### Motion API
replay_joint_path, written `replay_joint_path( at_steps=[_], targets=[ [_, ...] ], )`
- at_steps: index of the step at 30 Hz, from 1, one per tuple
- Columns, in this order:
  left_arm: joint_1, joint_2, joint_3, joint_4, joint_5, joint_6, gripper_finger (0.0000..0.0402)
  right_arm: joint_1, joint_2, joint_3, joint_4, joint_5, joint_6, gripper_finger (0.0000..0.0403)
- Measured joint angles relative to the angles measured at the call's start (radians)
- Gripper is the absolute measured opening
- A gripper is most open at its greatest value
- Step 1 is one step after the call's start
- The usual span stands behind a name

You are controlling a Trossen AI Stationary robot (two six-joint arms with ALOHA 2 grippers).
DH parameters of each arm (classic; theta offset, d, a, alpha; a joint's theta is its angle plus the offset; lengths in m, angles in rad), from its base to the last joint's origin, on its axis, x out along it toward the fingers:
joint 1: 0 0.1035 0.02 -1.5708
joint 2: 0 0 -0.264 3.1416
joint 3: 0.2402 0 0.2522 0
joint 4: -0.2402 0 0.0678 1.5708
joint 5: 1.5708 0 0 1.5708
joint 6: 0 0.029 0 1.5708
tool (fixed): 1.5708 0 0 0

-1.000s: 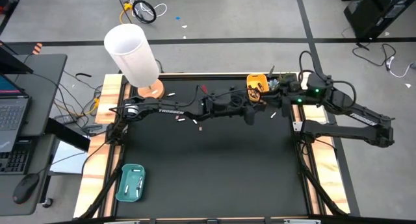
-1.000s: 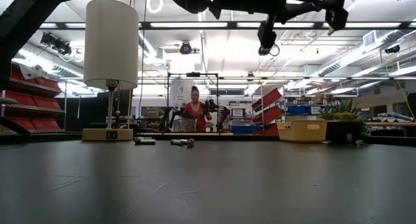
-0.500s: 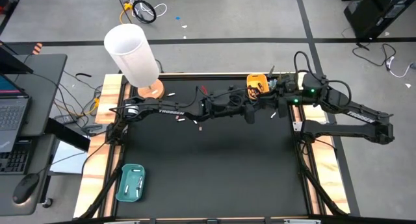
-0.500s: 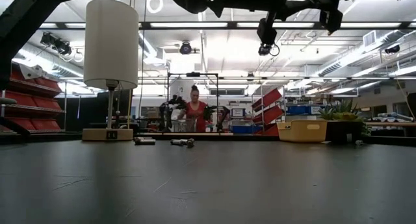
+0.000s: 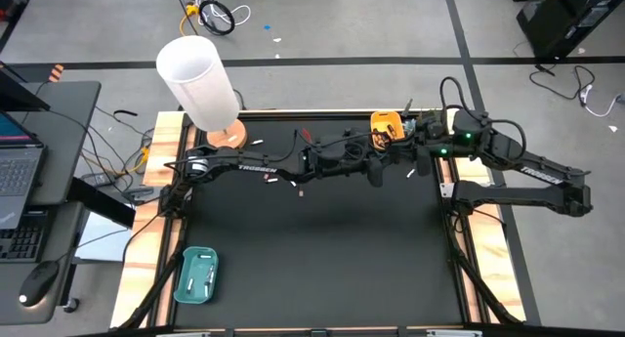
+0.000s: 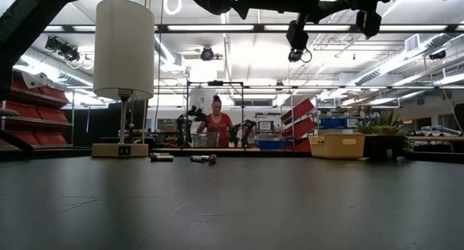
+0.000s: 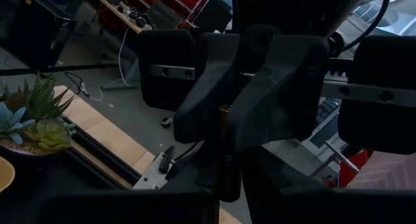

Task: Sort batteries
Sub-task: Put the right black battery into the yellow bin

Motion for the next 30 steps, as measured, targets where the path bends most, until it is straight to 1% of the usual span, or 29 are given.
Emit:
replay_joint_path(
  at_steps=[6, 8, 10, 12, 15, 18, 23, 26, 30],
  targets=[
    [0.002, 0.0, 0.0, -0.011, -0.005, -0.003, 0.0049, 0.0, 0.008, 0.0, -0.001, 0.0, -0.012, 0.0034],
    [0.003, 0.0, 0.0, -0.017, -0.007, -0.007, 0.0055, 0.0, 0.01, 0.0, -0.002, 0.003, -0.012, 0.0034],
    [0.003, -0.001, 0.001, -0.036, -0.021, -0.01, 0.007, 0.0, 0.015, 0.0, -0.003, 0.018, -0.015, 0.0034],
    [0.003, -0.002, 0.001, -0.064, -0.053, -0.02, 0.009, -0.001, 0.022, -0.001, -0.004, 0.036, -0.027, 0.0034],
    [0.006, -0.002, 0.001, -0.094, -0.074, -0.031, 0.0122, -0.003, 0.038, -0.001, -0.01, 0.056, -0.046, 0.0034],
    [0.007, -0.004, 0.003, -0.17, -0.099, -0.042, 0.0151, -0.008, 0.061, -0.002, -0.026, 0.058, -0.057, 0.0034],
    [0.01, -0.004, 0.003, -0.257, -0.101, -0.067, 0.0193, -0.043, 0.099, -0.003, -0.057, 0.044, -0.082, 0.0034],
    [0.01, -0.015, 0.003, -0.342, -0.109, -0.081, 0.0201, -0.077, 0.127, -0.003, -0.063, 0.035, -0.086, 0.0034],
    [0.012, -0.052, 0.002, -0.468, -0.14, -0.05, 0.0195, -0.119, 0.155, -0.001, -0.053, 0.034, -0.079, 0.0034]
  ],
)
